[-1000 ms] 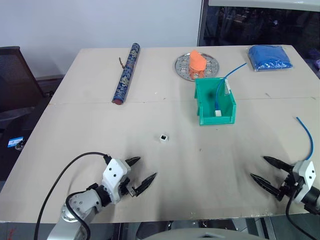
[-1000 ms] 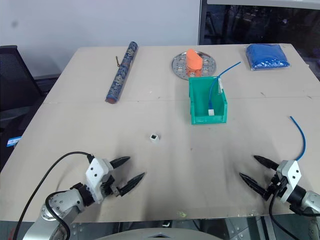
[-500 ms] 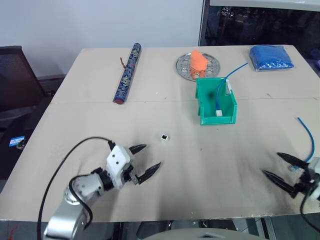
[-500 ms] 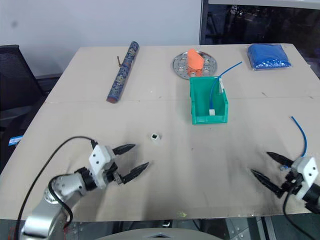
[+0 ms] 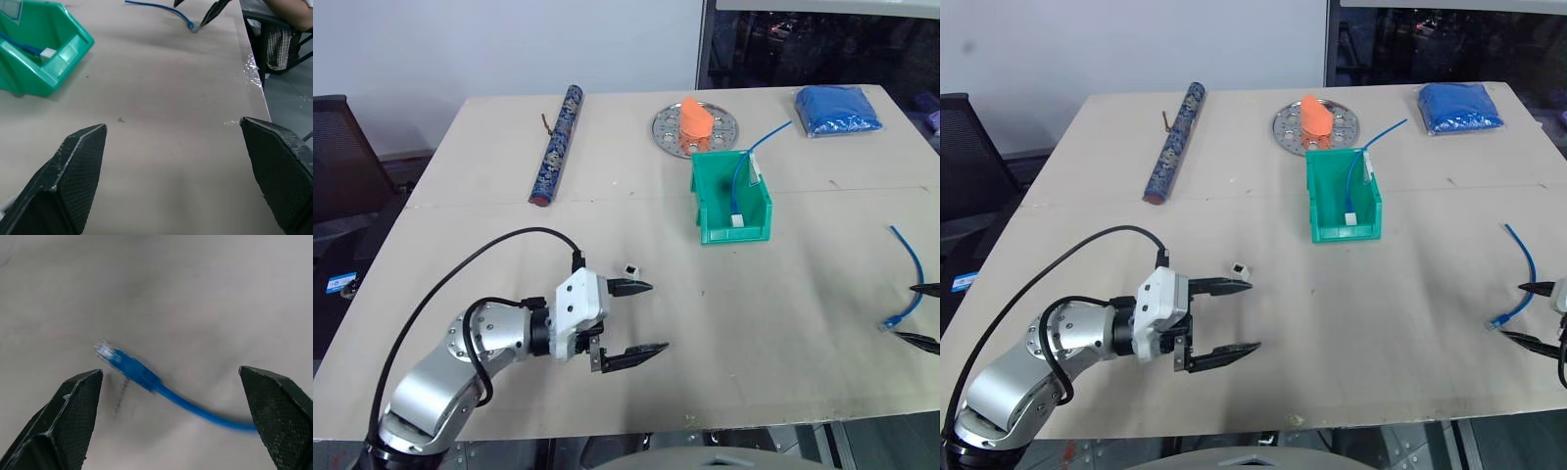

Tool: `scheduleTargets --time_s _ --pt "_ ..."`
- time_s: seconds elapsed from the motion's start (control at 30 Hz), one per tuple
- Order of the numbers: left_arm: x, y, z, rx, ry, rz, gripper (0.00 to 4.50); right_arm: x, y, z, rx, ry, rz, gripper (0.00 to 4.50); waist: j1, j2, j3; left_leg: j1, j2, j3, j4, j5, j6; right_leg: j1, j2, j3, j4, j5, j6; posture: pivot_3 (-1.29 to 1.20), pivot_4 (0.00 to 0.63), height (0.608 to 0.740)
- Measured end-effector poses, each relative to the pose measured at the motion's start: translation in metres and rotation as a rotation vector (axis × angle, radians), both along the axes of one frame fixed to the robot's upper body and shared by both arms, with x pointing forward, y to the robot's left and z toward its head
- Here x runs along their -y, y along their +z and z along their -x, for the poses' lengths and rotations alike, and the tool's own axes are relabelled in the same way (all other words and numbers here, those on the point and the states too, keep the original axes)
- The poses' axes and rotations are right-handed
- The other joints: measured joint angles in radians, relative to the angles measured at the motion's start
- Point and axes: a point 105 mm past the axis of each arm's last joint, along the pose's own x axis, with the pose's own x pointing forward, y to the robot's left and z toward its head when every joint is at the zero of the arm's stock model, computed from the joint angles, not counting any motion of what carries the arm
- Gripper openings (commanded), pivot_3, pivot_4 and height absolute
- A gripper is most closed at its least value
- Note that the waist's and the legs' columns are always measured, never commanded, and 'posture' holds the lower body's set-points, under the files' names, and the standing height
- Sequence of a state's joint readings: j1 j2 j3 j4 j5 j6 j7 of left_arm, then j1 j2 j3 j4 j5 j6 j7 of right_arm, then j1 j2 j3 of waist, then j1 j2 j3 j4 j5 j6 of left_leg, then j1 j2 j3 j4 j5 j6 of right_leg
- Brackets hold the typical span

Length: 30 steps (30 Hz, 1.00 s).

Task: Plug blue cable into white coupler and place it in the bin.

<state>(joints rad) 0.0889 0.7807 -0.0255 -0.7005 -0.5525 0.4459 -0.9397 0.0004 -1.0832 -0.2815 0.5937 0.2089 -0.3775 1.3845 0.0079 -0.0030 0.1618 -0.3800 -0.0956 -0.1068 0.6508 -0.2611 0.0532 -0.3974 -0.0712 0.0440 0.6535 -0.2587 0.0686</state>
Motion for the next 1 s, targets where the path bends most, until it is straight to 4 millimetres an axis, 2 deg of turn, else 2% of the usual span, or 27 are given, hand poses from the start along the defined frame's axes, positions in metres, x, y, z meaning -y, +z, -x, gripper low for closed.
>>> scheduleTargets --time_s 0.27,0.3,0.37,0.47,0.53,0.63,0.67,0.7,0.77,0.83,0.9,1.0 --pt "-0.01 -0.002 0.007 0.004 0.02 0.021 4.5 -0.002 -0.001 -0.01 -0.11 0.101 0.025 4.41 0.005 0.0 0.0 0.0 0.0 -0.002 0.0 0.0 0.0 0.001 0.0 -0.001 -0.003 0.0 -0.001 0.0 0.15 0.74" --pt "-0.011 -0.002 0.008 0.004 0.022 0.024 4.5 -0.002 -0.001 -0.011 -0.119 0.109 0.031 4.03 0.004 0.0 0.0 0.0 0.0 -0.002 0.0 0.0 0.0 0.001 0.0 0.0 -0.003 0.0 -0.001 0.0 0.15 0.74" --pt "-0.01 -0.002 0.009 0.005 0.021 0.03 4.5 -0.002 -0.002 -0.012 -0.136 0.119 0.037 3.63 0.004 0.0 0.0 0.0 0.0 -0.002 0.0 0.0 0.0 0.001 0.0 0.0 -0.003 0.001 -0.001 0.0 0.15 0.74" --pt "-0.007 0.004 0.01 0.026 0.015 0.042 4.5 -0.003 -0.004 -0.012 -0.157 0.14 0.047 2.14 0.003 -0.001 0.0 0.0 0.0 -0.002 0.0 0.0 0.0 0.004 0.0 0.0 -0.007 0.003 -0.004 0.0 0.15 0.74" --pt "-0.005 0.007 0.01 0.041 0.016 0.049 4.5 -0.003 -0.005 -0.011 -0.175 0.15 0.058 1.34 0.002 -0.001 0.0 0.0 0.0 -0.001 0.002 0.0 0.0 0.005 0.0 0.0 -0.008 0.003 -0.007 0.0 0.15 0.74" --pt "-0.005 0.008 0.007 0.04 0.032 0.047 4.5 -0.002 -0.005 -0.007 -0.194 0.152 0.06 0.67 0.006 -0.001 0.0 0.0 0.001 -0.001 0.003 0.0 0.0 0.005 0.0 -0.001 -0.008 0.004 -0.006 0.0 0.15 0.74" --pt "-0.003 0.011 0.005 0.048 0.037 0.048 4.5 -0.004 -0.005 -0.001 -0.218 0.153 0.044 0.22 0.009 -0.001 0.0 0.0 0.001 -0.002 0.002 0.0 0.0 0.005 0.0 -0.002 -0.008 0.004 -0.006 0.0 0.15 0.74" --pt "-0.002 0.013 0.004 0.056 0.04 0.05 4.5 -0.007 -0.006 0.003 -0.233 0.151 0.016 0.1 0.01 -0.001 0.0 0.0 0.002 -0.003 0.002 0.0 0.0 0.005 0.0 -0.003 -0.008 0.005 -0.004 0.0 0.15 0.74" --pt "0.0 0.016 0.002 0.067 0.043 0.047 4.5 -0.022 -0.01 0.011 -0.277 0.153 -0.08 0.1 0.009 -0.001 0.0 -0.001 0.003 -0.004 0.0 0.0 0.0 0.004 0.001 -0.004 -0.008 0.005 -0.004 0.0 0.15 0.74" --pt "0.001 0.017 0.001 0.069 0.047 0.046 4.5 -0.029 -0.011 0.014 -0.289 0.151 -0.126 0.1 0.005 0.0 0.0 -0.001 0.003 -0.003 -0.001 0.0 0.0 0.003 0.001 -0.003 -0.008 0.005 -0.004 0.0 0.15 0.74" --pt "0.002 0.021 -0.002 0.076 0.047 0.049 4.5 -0.051 -0.017 0.022 -0.314 0.166 -0.22 0.1 0.006 -0.001 -0.001 -0.001 0.005 -0.004 -0.001 -0.001 -0.001 0.003 0.003 -0.005 -0.008 0.005 -0.004 0.0 0.15 0.74" --pt "0.003 0.024 -0.004 0.075 0.048 0.054 4.5 -0.088 -0.024 0.023 -0.294 0.143 -0.363 0.1 0.005 -0.001 -0.001 -0.001 0.007 -0.004 -0.001 -0.001 -0.002 0.002 0.006 -0.004 -0.008 0.005 -0.004 0.0 0.15 0.74"
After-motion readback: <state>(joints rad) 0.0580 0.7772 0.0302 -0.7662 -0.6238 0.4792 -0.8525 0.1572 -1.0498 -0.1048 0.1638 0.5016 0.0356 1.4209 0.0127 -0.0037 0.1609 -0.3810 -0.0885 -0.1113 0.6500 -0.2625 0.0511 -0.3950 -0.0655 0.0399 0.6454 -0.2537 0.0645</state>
